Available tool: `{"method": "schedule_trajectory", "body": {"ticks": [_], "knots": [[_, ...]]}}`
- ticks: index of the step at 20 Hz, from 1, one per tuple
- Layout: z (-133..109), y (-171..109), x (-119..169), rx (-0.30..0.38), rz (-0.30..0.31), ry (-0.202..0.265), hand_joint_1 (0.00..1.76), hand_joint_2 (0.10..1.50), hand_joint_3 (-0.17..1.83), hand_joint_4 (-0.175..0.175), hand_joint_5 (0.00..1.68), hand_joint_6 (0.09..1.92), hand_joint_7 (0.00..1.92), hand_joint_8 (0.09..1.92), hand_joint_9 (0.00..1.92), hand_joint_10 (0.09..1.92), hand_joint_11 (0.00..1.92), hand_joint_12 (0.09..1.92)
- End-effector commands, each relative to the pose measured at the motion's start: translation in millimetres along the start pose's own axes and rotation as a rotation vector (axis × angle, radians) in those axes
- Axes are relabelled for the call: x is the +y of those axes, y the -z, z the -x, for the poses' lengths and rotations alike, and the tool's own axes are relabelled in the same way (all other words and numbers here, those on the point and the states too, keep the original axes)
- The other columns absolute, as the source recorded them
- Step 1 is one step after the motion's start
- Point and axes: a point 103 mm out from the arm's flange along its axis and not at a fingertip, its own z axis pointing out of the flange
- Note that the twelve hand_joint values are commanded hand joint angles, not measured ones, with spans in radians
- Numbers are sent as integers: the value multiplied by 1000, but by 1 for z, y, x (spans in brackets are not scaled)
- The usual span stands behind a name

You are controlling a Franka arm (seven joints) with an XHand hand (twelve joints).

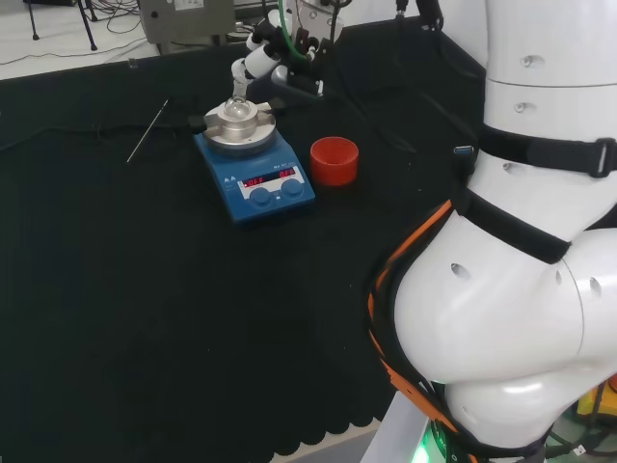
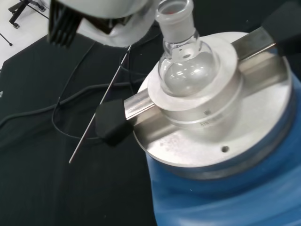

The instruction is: Turn on the heater.

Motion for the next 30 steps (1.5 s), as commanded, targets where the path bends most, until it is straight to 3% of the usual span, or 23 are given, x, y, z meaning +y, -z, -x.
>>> {"method": "schedule_trajectory", "body": {"ticks": [1, 7, 11, 16, 19, 21, 24, 26, 30], "knots": [[12, 11, -25, -45, -2, -7, 882, 609, 618, -51, 338, 282, 330, 737, 506, 730, 72, 1409], [21, 11, -43, -86, -50, -24, 870, 616, 612, -51, 340, 264, 339, 739, 506, 731, 86, 1413], [28, 11, -57, -146, -104, -45, 873, 629, 604, -52, 345, 219, 481, 739, 589, 718, 255, 1390], [35, 7, -74, -248, -160, -63, 1000, 643, 720, -61, 350, 115, 886, 739, 1001, 599, 738, 1245], [41, 1, -81, -301, -196, -86, 1093, 675, 744, -80, 335, 87, 1134, 824, 1273, 579, 1204, 973], [46, -2, -84, -326, -207, -98, 1146, 704, 732, -92, 319, 87, 1260, 1031, 1415, 744, 1493, 823], [52, -7, -86, -344, -221, -112, 1190, 736, 726, -94, 314, 87, 1417, 1431, 1598, 1183, 1796, 1066], [54, -10, -88, -357, -232, -114, 1223, 752, 731, -91, 319, 87, 1493, 1592, 1690, 1362, 1878, 1252], [57, -19, -88, -382, -294, -118, 1381, 749, 854, -87, 329, 87, 1588, 1779, 1776, 1565, 1847, 1402]]}}
